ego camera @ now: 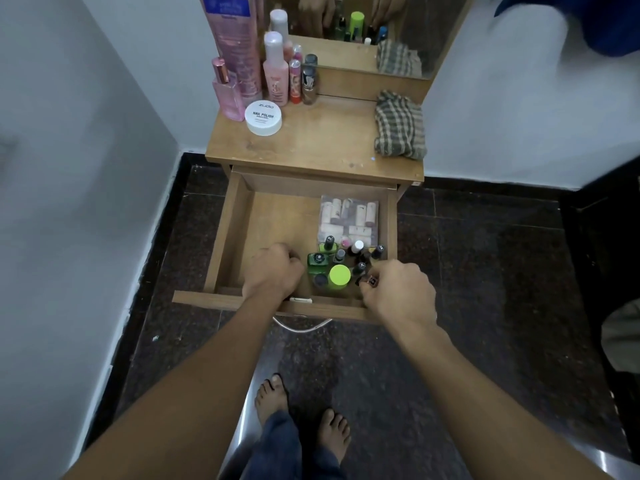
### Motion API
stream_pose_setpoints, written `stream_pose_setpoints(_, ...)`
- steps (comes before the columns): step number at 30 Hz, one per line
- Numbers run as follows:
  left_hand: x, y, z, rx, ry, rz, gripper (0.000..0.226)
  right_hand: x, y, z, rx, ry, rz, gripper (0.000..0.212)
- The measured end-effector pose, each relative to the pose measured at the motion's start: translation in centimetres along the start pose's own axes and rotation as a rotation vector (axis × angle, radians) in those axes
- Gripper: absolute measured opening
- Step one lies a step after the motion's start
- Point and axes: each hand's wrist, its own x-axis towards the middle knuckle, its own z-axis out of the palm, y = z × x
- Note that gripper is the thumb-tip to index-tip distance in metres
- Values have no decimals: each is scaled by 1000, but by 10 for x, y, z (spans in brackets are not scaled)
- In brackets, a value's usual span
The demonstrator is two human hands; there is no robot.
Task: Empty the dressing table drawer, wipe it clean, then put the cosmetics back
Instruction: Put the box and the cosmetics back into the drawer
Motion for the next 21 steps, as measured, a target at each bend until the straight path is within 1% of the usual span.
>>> stream_pose_setpoints(5,1,0,1,-2,6,6,32,7,-3,13,-71,-29,-19,20)
stream_pose_setpoints(10,4,-1,2,13,-3,18,31,13,-3,17,-92,-21,-17,19)
stream_pose_setpoints(14,4,-1,2,25,-6,25,30,15,-5,17,-97,-46,-6,19)
stream_pose_setpoints(19,6,-1,-1,27,-11,21,29,10,-7,-2,-121,-60,-7,25)
stream_pose_setpoints(21,5,-1,-2,29,-14,13,29,10,-13,-19,-101,-35,3,28)
